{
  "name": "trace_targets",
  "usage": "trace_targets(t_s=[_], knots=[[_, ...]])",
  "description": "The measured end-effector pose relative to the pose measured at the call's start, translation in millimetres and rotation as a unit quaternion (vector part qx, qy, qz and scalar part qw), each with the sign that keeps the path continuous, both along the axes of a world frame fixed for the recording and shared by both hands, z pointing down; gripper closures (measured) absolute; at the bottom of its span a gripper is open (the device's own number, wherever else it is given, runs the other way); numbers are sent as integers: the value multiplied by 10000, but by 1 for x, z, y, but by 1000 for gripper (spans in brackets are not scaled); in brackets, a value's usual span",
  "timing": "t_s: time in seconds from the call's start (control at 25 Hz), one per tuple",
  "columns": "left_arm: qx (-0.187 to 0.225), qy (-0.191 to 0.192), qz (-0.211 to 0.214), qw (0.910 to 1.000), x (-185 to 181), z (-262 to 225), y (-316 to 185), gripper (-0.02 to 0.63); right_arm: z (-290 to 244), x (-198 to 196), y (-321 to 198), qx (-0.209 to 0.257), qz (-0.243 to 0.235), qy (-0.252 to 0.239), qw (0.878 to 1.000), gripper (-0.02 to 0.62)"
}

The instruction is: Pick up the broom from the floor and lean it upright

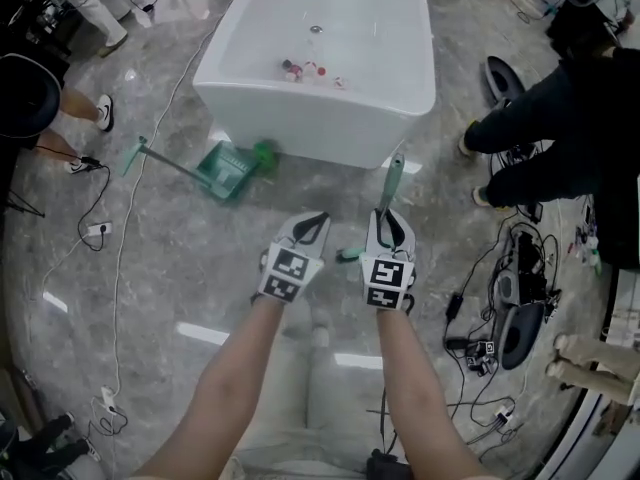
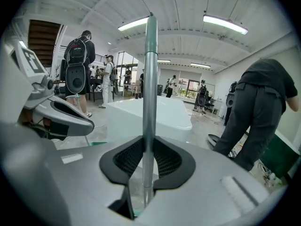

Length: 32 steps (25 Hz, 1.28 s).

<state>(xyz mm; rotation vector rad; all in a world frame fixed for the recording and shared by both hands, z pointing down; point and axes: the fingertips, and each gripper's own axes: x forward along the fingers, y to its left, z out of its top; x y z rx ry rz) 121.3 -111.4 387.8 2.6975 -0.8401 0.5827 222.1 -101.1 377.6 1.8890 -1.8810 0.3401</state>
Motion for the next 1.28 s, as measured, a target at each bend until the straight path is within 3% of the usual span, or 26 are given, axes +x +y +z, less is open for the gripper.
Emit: trace_targets(t_s=[0.28,0.44,0.76,1.28], knots=[[-71,23,126,9999,-1,-10,-74,606,-8,-10,-67,-90,119,284,9995,522],[-159,-16,314,9994,-1,7,-112,606,18,-3,-104,-281,634,342,9970,520],[-177,85,572,9982,14,61,-165,606,90,13,-153,-329,1193,25,9923,520],[11,185,144,9997,-1,113,-229,606,142,-18,-234,-131,845,210,9961,517]])
